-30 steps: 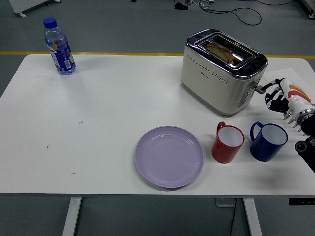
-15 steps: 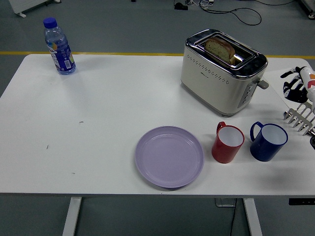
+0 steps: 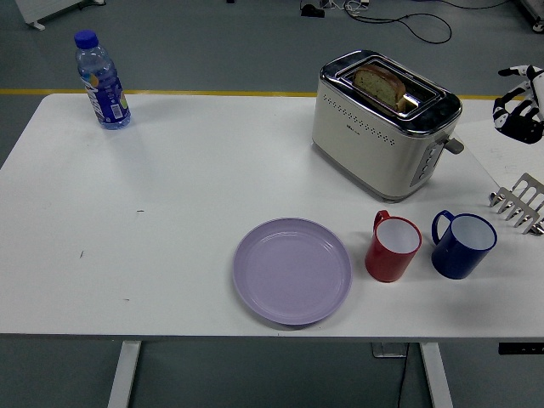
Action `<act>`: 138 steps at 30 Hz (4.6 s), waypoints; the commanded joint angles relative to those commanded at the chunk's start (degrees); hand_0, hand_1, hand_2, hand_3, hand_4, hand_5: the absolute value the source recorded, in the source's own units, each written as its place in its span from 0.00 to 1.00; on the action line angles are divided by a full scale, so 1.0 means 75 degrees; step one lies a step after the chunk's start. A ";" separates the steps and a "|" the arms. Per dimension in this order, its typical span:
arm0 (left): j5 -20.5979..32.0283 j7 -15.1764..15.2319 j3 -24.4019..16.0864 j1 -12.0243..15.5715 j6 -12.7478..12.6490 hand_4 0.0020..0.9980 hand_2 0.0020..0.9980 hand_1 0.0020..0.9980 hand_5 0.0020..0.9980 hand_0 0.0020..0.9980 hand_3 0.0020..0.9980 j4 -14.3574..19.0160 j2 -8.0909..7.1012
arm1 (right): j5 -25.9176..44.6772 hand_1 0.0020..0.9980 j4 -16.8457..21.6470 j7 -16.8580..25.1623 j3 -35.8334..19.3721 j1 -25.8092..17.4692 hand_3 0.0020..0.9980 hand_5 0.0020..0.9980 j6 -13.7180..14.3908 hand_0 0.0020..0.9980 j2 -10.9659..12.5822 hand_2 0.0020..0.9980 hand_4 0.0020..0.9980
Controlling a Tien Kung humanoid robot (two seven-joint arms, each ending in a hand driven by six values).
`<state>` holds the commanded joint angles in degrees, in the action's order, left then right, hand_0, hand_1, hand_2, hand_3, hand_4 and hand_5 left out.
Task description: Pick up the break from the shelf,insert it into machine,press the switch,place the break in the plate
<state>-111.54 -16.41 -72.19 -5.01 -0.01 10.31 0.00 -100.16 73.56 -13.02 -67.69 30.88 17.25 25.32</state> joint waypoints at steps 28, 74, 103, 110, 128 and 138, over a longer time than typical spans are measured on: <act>0.0435 0.0001 0.0330 -0.0150 -0.0008 0.29 0.44 0.46 0.93 0.60 0.55 0.0000 0.0000 | 0.0123 0.76 -0.0965 -0.0198 0.2167 0.2934 0.85 0.42 -0.0602 0.83 -0.0643 0.86 0.78; 0.0309 -0.0010 0.0275 -0.0126 -0.0057 0.29 0.42 0.45 0.93 0.60 0.55 0.0000 0.0000 | -0.1167 0.61 -0.5351 -0.1127 0.3970 0.5022 0.73 0.36 -0.1540 0.64 -0.3221 0.63 0.79; 0.0373 -0.0017 0.0355 -0.0164 -0.0069 0.29 0.42 0.44 0.92 0.60 0.54 0.0000 0.0000 | -0.1286 0.38 -0.5877 -0.1536 0.4025 0.5123 0.59 0.28 -0.1317 0.31 -0.3376 0.44 0.71; 0.0341 -0.0023 0.0337 -0.0175 -0.0063 0.29 0.42 0.44 0.92 0.60 0.54 0.0000 0.0000 | -0.1246 0.37 -0.6000 -0.1535 0.4009 0.5122 0.54 0.27 -0.1307 0.28 -0.3376 0.42 0.70; 0.0338 -0.0017 0.0339 -0.0191 -0.0055 0.29 0.41 0.44 0.92 0.60 0.54 0.0000 0.0000 | -0.0712 0.30 -0.5991 -0.1405 0.4132 0.5087 0.49 0.01 -0.0549 0.21 -0.3376 0.38 0.57; 0.0359 -0.0014 0.0363 -0.0185 -0.0053 0.29 0.41 0.44 0.92 0.60 0.54 0.0000 -0.0001 | -0.0867 0.29 -0.5364 -0.1430 0.3781 0.5007 0.48 0.00 -0.0354 0.21 -0.3070 0.38 0.57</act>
<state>-108.84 -16.51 -69.47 -6.39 -0.40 10.31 -0.01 -106.66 33.33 -23.75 -39.33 68.43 14.60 2.30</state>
